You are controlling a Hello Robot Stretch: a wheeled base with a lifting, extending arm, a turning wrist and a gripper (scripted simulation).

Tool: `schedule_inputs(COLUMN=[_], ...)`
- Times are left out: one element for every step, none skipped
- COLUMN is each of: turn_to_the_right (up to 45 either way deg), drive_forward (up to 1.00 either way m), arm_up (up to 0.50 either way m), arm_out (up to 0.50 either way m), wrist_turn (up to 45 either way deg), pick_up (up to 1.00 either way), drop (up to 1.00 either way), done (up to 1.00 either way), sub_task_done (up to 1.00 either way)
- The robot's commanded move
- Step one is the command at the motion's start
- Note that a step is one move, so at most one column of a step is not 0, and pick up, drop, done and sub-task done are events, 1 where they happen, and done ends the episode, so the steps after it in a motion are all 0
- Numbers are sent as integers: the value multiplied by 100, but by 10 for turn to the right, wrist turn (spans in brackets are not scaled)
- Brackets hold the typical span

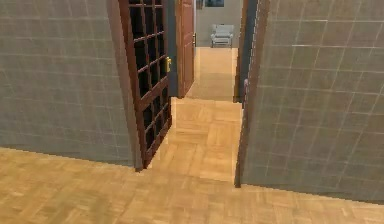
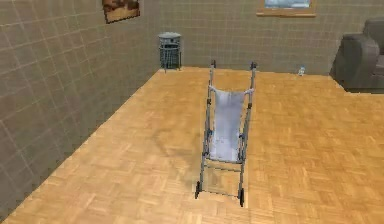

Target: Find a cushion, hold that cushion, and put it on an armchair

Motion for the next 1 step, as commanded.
schedule_inputs(turn_to_the_right=[0], drive_forward=[100], arm_up=[0], arm_out=[0], wrist_turn=[0], pick_up=[0], drop=[0], done=[0], sub_task_done=[0])
